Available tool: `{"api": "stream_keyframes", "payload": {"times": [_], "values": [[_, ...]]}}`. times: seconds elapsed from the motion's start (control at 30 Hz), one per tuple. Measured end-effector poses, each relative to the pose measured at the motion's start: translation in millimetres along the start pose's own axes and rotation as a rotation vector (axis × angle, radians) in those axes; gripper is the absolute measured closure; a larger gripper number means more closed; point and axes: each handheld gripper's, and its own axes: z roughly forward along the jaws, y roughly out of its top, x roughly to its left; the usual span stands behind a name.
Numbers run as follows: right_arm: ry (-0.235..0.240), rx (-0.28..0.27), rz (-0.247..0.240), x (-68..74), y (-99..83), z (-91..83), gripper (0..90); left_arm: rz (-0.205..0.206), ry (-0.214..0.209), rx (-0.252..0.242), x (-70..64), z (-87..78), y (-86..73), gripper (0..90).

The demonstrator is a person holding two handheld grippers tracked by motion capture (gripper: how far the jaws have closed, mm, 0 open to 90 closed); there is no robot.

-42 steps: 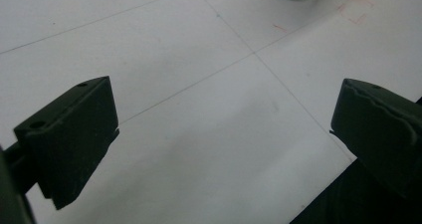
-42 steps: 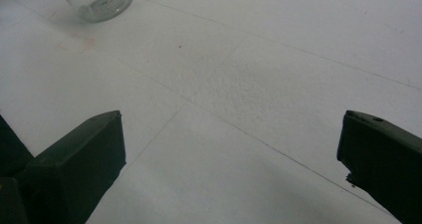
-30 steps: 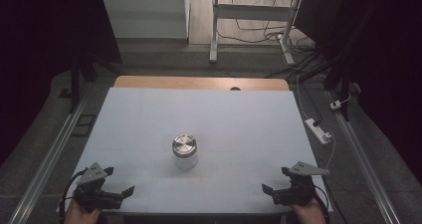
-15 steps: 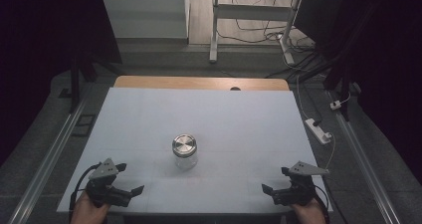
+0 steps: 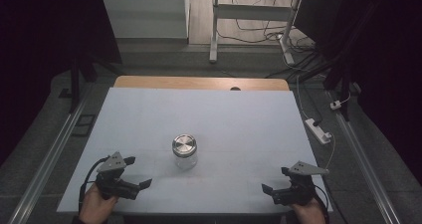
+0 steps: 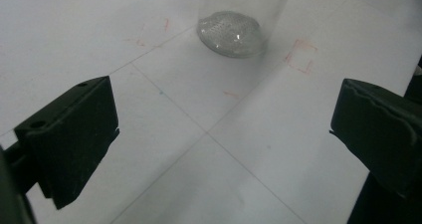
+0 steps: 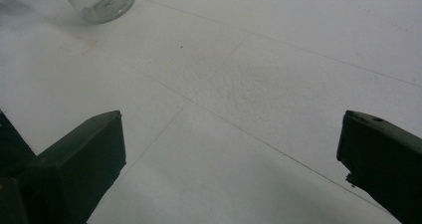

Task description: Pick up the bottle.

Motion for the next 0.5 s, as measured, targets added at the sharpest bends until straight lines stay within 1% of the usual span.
{"api": "stream_keyframes", "payload": {"times": [0.17,0.3,0.4,0.5], "values": [[0.0,0.002,0.0,0.1,0.0,0.1,0.0,0.021,0.001,0.008,-0.6,10.1,7.0,0.0],[-0.001,0.003,0.0,0.2,0.1,0.2,0.0,0.025,-0.014,0.016,0.3,18.5,12.9,0.0],[-0.001,0.003,-0.001,0.2,0.1,0.4,0.0,0.026,-0.034,0.019,1.8,24.9,17.5,0.0],[-0.001,0.006,-0.002,0.3,0.1,0.6,0.0,0.048,-0.042,0.023,1.7,32.3,22.3,0.0]]}}
